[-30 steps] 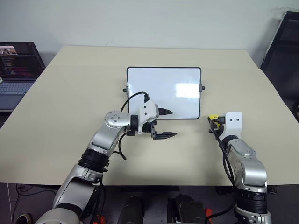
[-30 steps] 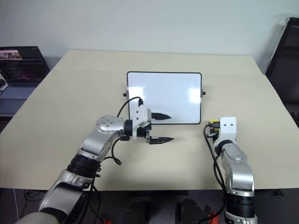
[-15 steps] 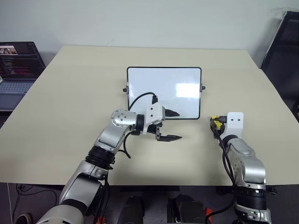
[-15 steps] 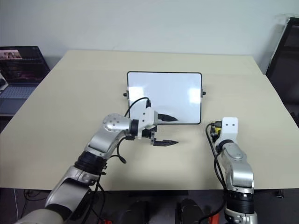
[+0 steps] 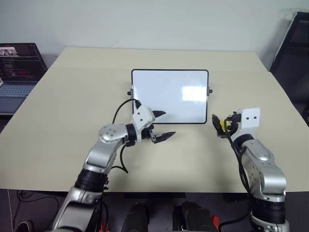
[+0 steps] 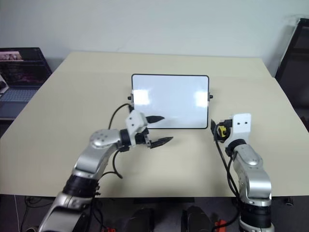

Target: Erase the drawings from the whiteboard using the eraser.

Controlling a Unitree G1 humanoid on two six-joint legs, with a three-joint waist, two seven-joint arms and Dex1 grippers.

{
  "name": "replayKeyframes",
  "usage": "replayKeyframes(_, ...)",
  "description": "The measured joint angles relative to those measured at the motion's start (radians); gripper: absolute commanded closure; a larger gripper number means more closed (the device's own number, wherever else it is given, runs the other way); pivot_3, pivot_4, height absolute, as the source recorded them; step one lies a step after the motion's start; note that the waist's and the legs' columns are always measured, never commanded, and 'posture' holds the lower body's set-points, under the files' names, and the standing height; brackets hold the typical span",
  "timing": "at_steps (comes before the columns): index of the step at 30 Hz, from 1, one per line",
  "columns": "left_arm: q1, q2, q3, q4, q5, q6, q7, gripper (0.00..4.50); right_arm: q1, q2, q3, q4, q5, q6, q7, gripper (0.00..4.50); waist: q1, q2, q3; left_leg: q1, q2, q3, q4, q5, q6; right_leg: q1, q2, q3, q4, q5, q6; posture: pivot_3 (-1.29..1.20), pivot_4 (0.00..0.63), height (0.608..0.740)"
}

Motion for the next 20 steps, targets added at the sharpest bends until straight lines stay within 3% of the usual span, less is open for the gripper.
replayKeyframes(6,0.233,-0.162,0.143,-0.252,0.026,0.135,0.361,0.0,0.136,0.019,0.059,0.023,-0.024,-0.254,0.025,0.03,0.0,0.0,0.0,0.004,0.0,0.0,0.002,0.0,0.0,0.002,0.0,0.002,0.001,-0.002,0.005,0.0,0.15,0.74)
replayKeyframes(11,0.383,-0.208,0.192,-0.306,0.136,0.095,0.564,0.0,0.188,0.034,0.076,0.104,-0.025,-0.441,0.037,0.03,0.001,-0.001,0.0,0.015,0.001,0.003,0.001,0.0,0.0,0.013,0.0,0.003,0.0,-0.003,0.004,0.0,0.15,0.74)
replayKeyframes(20,0.478,-0.247,0.185,-0.302,0.206,0.029,0.685,0.0,0.279,0.006,0.053,0.103,0.018,-0.485,0.077,0.03,0.003,-0.002,-0.001,0.015,0.001,0.005,0.0,-0.001,0.0,0.012,0.0,0.004,-0.001,-0.004,0.004,0.0,0.15,0.74)
